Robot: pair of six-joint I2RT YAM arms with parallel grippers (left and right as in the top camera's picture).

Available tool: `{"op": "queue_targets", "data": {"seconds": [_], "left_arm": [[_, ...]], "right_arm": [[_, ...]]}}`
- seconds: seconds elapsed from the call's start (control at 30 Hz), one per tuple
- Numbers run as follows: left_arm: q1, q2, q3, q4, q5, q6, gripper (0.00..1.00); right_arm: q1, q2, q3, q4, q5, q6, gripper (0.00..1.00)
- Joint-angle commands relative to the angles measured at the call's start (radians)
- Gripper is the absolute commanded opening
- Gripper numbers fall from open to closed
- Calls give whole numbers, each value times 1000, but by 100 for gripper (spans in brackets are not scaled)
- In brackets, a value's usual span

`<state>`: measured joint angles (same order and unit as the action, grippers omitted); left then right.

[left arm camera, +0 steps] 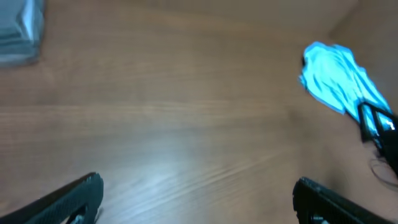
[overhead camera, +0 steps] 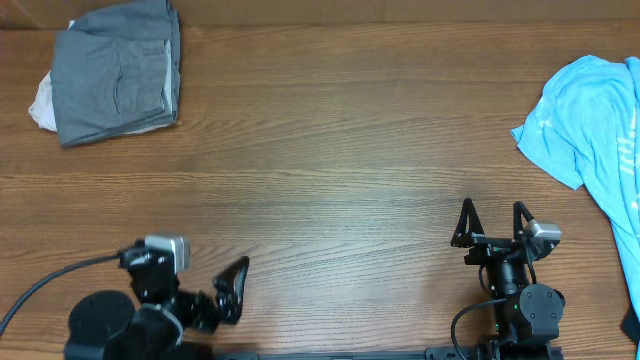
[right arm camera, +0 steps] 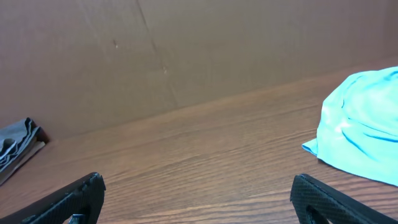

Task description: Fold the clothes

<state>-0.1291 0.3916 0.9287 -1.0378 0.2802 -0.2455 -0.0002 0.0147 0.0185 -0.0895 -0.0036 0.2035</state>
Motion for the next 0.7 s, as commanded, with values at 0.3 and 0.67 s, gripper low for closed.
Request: {"op": "queue_targets", "data": {"seconds": [0.3, 0.67], "left_arm": [[57, -277, -614, 661, 11, 40, 100], [58, -362, -857, 943, -217, 40, 100]], "right_arm": [[-7, -12, -11, 5, -10, -29, 100], [-7, -12, -11, 5, -10, -29, 100]]}}
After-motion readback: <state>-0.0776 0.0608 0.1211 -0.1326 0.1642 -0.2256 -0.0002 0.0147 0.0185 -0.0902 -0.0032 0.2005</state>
